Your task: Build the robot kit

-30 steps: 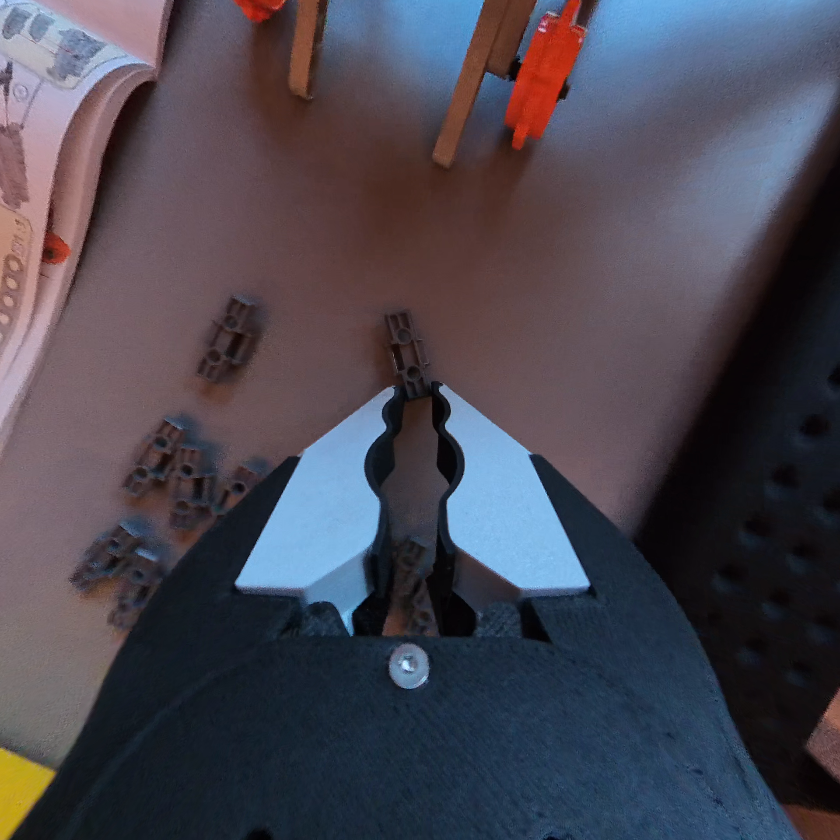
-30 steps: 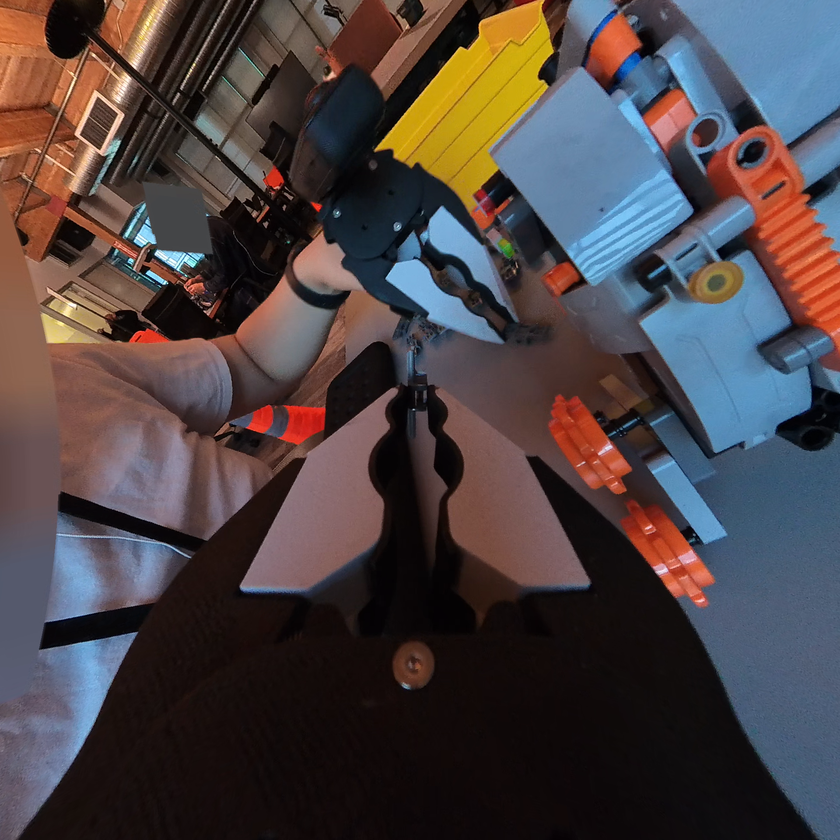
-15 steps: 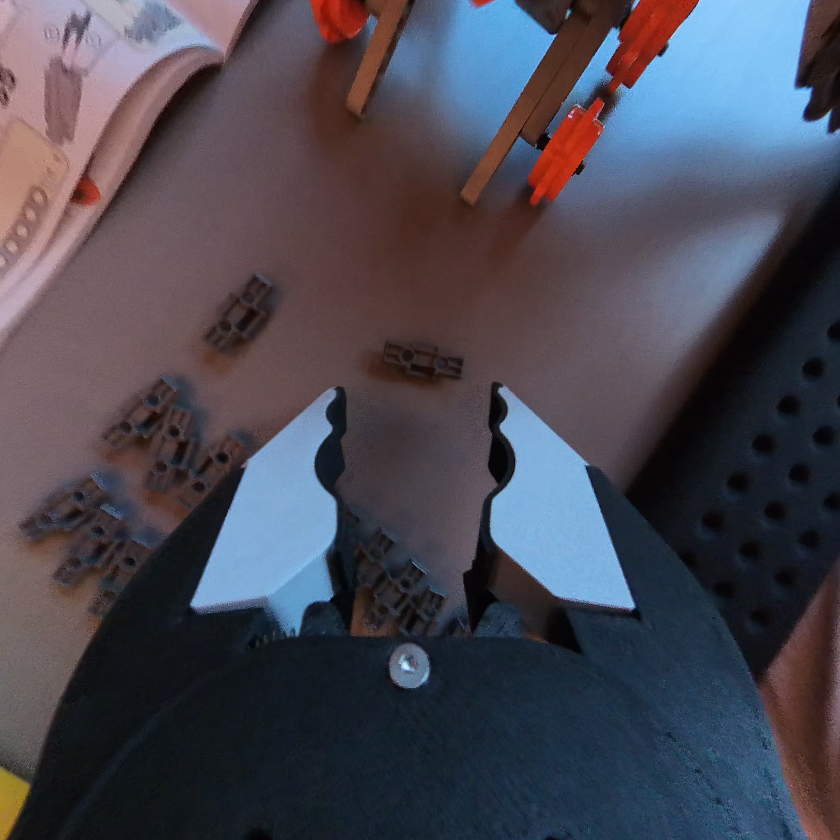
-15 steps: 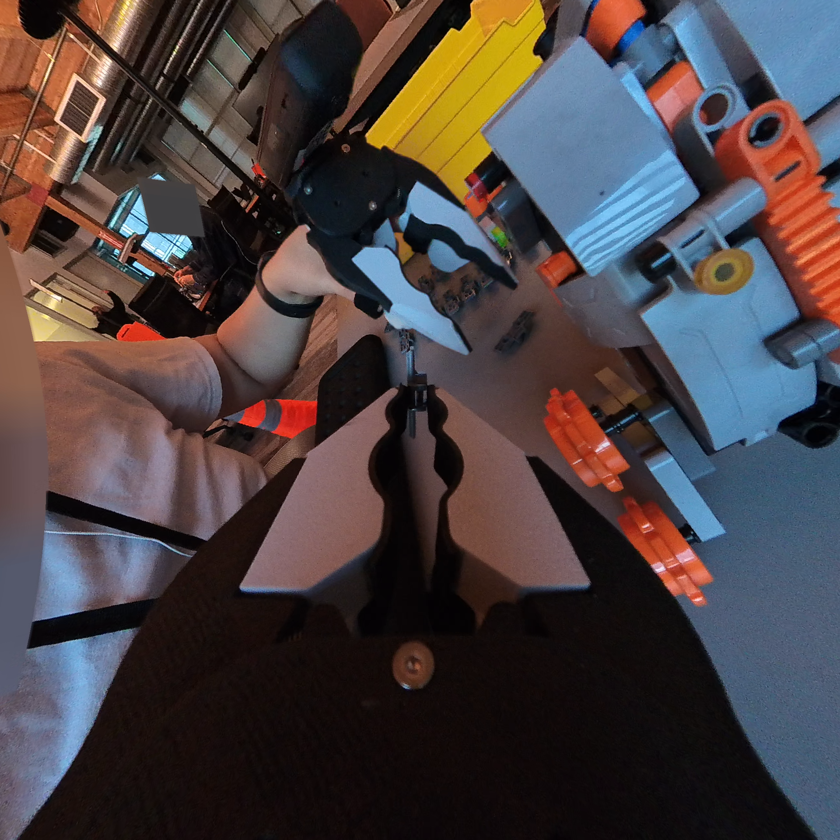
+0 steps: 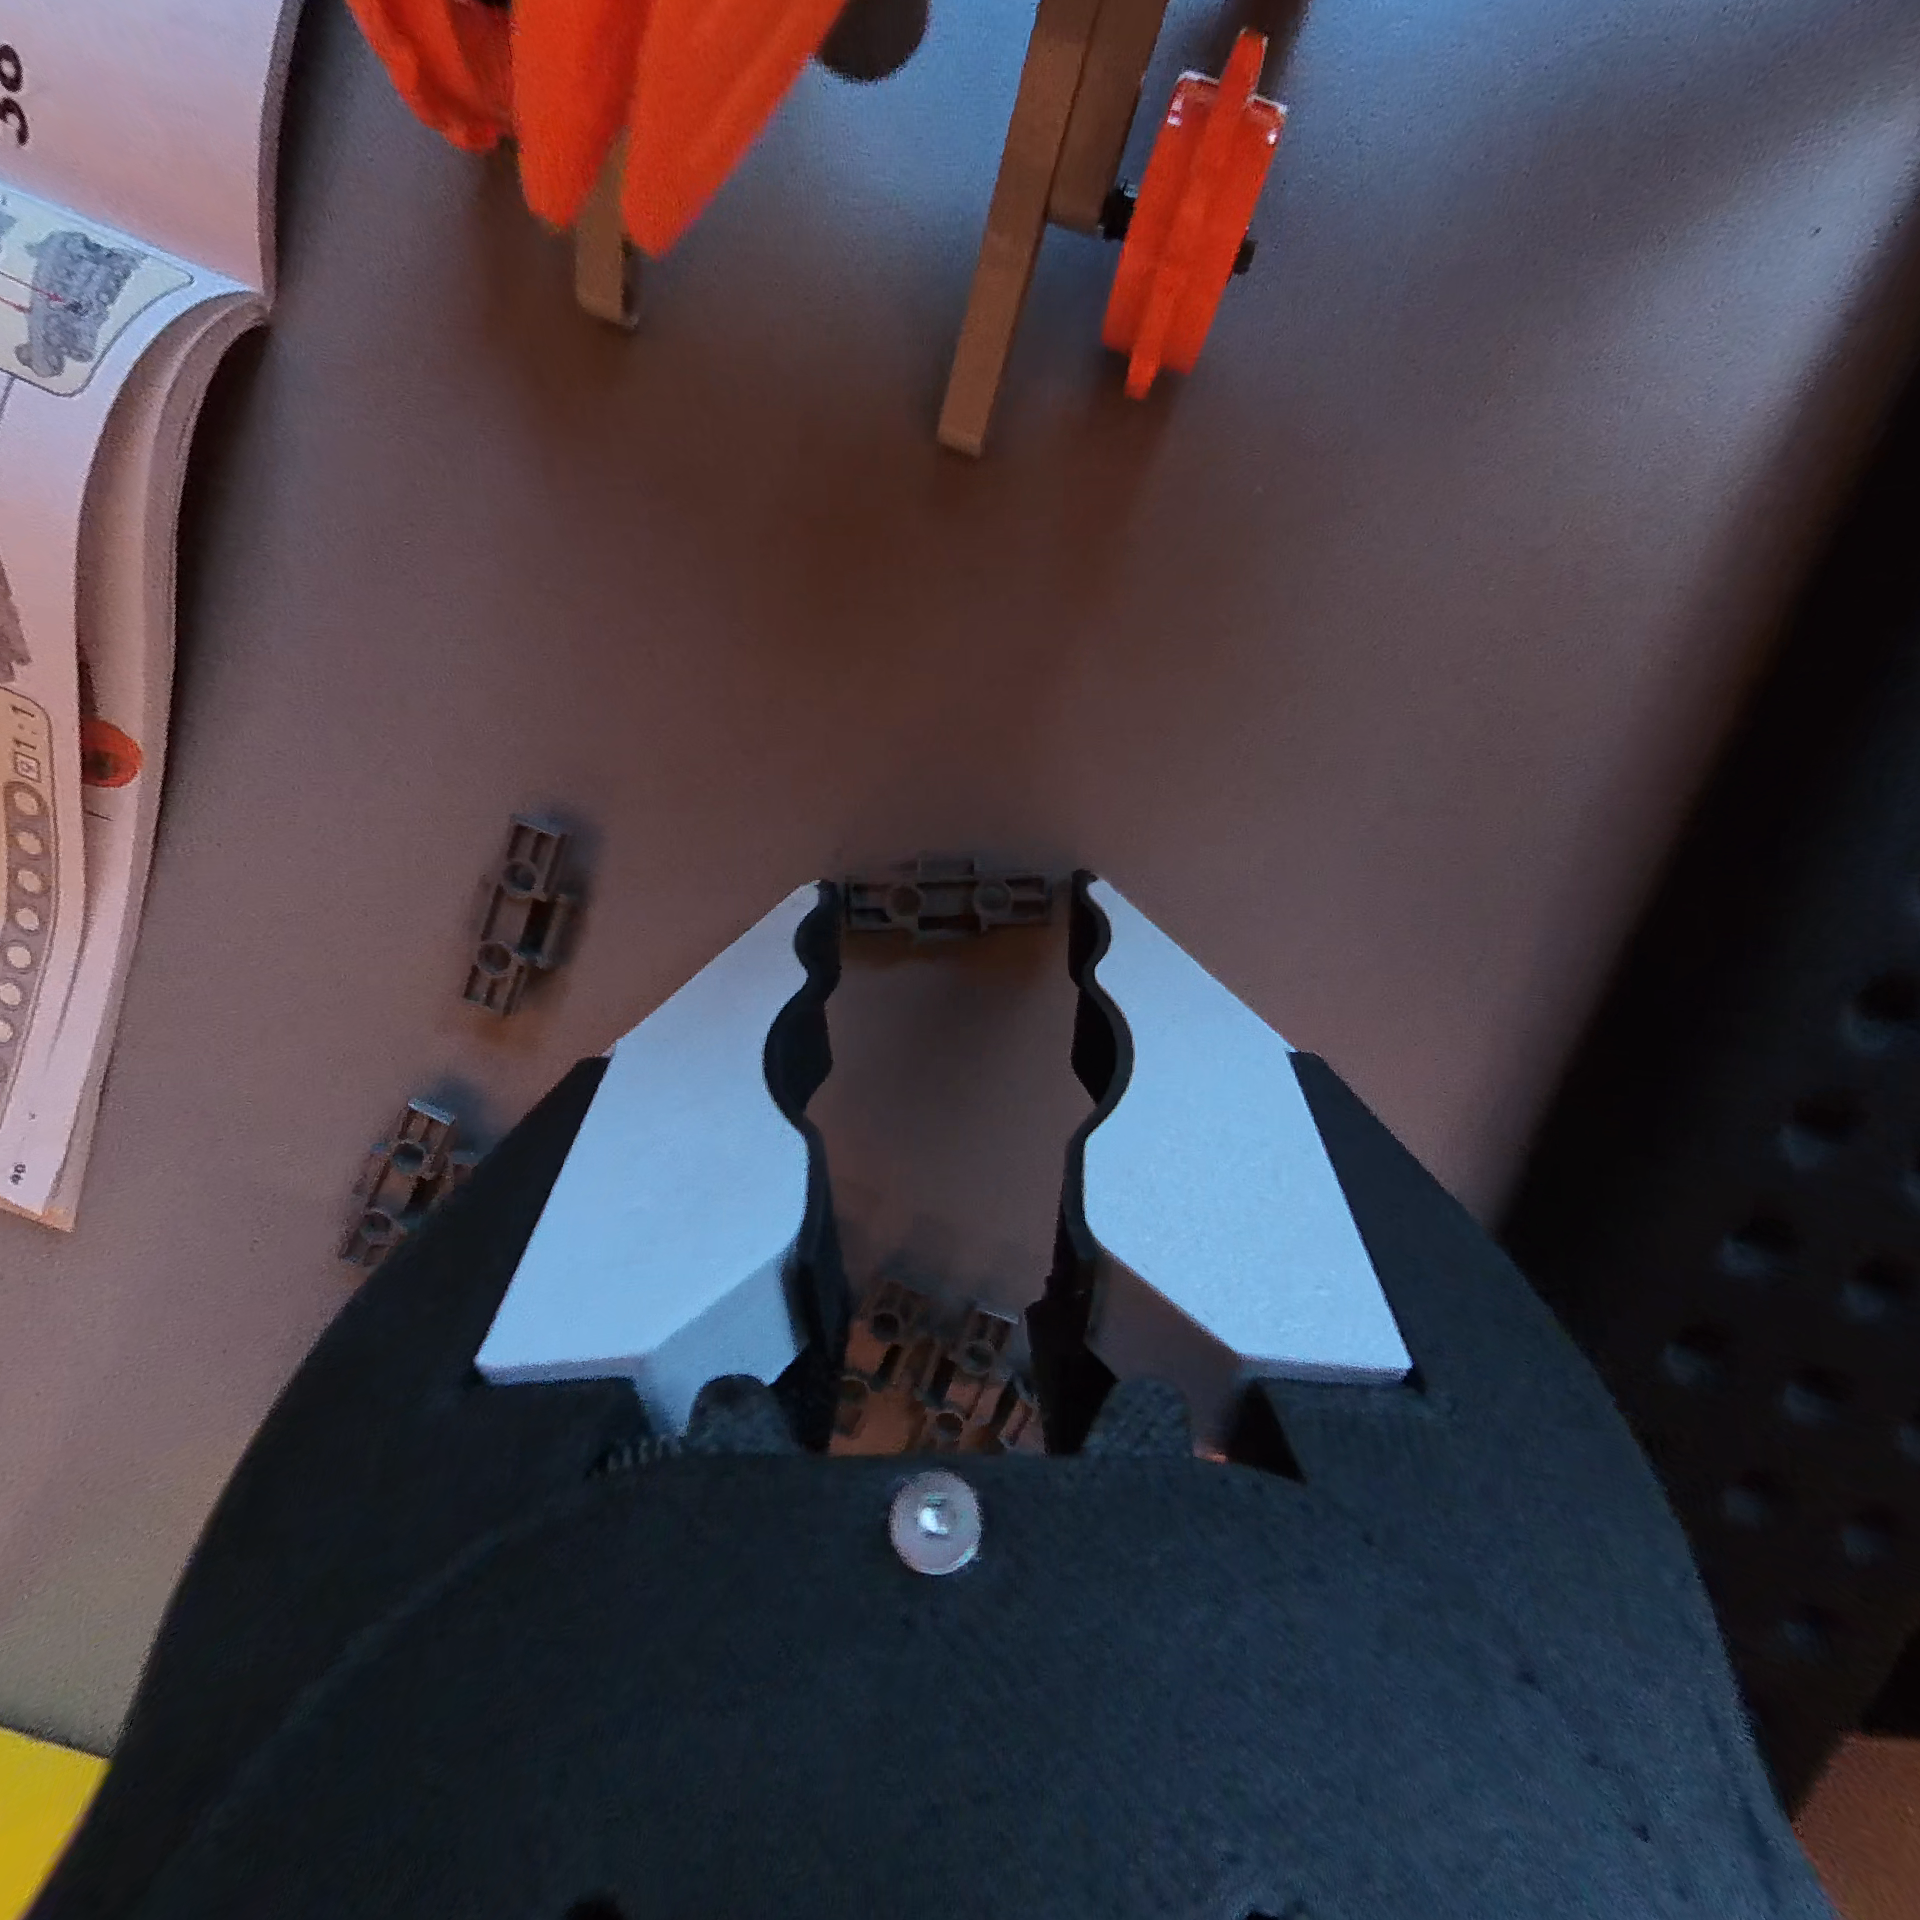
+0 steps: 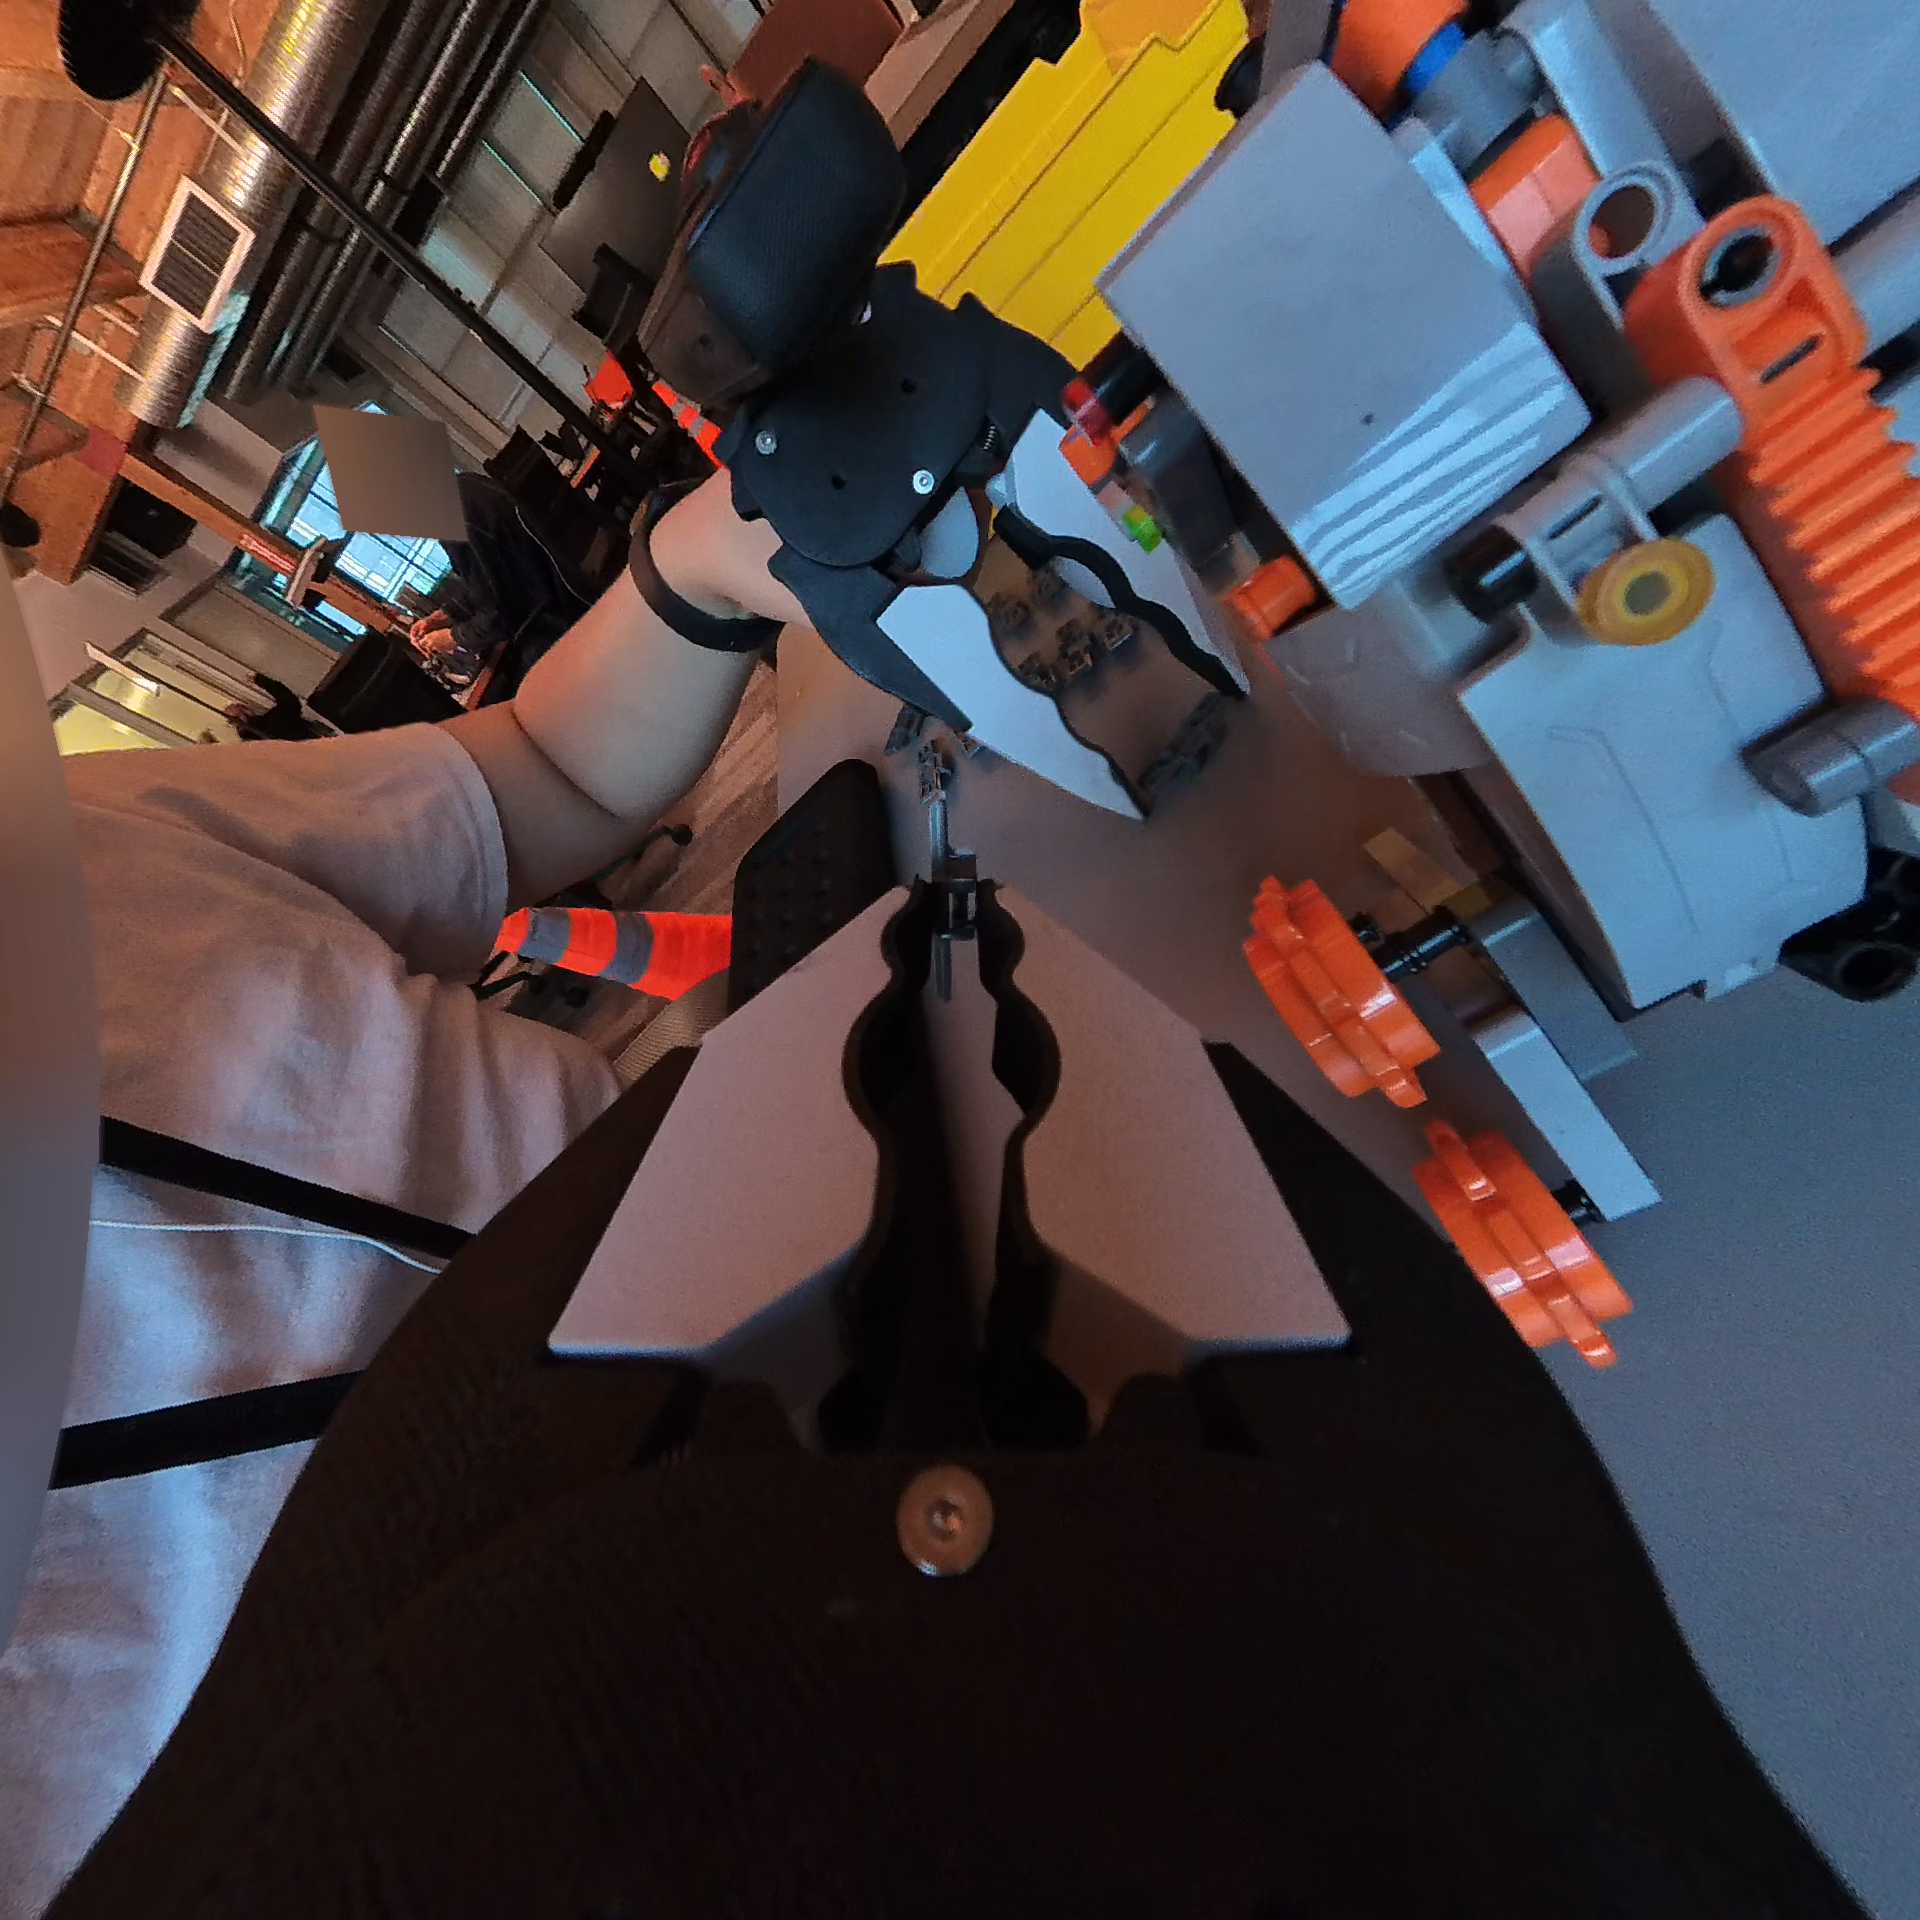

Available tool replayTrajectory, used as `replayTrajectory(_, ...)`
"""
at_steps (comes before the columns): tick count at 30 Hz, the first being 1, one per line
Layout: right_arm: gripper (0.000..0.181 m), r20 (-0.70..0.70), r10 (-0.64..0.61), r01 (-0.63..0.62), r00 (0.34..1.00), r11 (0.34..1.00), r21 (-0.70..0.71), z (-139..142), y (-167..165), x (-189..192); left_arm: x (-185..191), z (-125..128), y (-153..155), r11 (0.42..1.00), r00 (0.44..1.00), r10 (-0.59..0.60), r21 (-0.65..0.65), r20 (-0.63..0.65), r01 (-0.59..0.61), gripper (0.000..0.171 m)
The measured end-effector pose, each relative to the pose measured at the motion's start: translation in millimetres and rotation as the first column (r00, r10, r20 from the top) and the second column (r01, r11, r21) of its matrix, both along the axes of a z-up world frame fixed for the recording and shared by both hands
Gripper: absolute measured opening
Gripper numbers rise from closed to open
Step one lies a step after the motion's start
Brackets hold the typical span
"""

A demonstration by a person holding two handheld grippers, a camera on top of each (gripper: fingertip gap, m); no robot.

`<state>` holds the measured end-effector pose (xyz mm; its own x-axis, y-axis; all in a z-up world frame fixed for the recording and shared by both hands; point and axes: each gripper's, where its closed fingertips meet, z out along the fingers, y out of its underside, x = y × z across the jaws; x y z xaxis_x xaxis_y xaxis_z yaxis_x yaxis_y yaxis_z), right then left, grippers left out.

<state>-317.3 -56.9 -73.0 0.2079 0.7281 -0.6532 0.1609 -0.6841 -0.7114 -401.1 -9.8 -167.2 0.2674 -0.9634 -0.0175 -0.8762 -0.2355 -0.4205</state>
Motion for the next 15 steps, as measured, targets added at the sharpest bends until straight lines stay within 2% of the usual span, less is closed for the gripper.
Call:
replayTrajectory(3, 0.007, 0.001, -0.004, 0.004, 1.0, 1.0, -0.006, -0.8, 0.6, 0.5, -0.9, 0.1, 0.4, 1.0, 1.0, 0.0, 0.0, 0.005, 0.0, 0.039)
replayTrajectory(12, 0.007, 0.006, -0.004, 0.004, 1.0, 1.0, -0.007, -1.5, 0.4, 0.0, -0.6, -0.1, -0.5, 1.0, 1.0, 0.005, -0.001, -0.011, -0.005, 0.042)
replayTrajectory(14, 0.006, 0.009, -0.005, 0.005, 1.0, 1.0, -0.008, -2.3, 0.7, 0.1, 0.0, -0.4, -4.8, 1.0, 1.0, -0.027, -0.001, -0.009, 0.027, 0.051)
replayTrajectory(15, 0.007, 0.012, -0.005, 0.005, 1.0, 1.0, -0.011, -2.9, 0.8, 0.1, 0.6, -0.3, -5.1, 0.999, 0.999, -0.032, 0.004, -0.011, 0.032, 0.051)
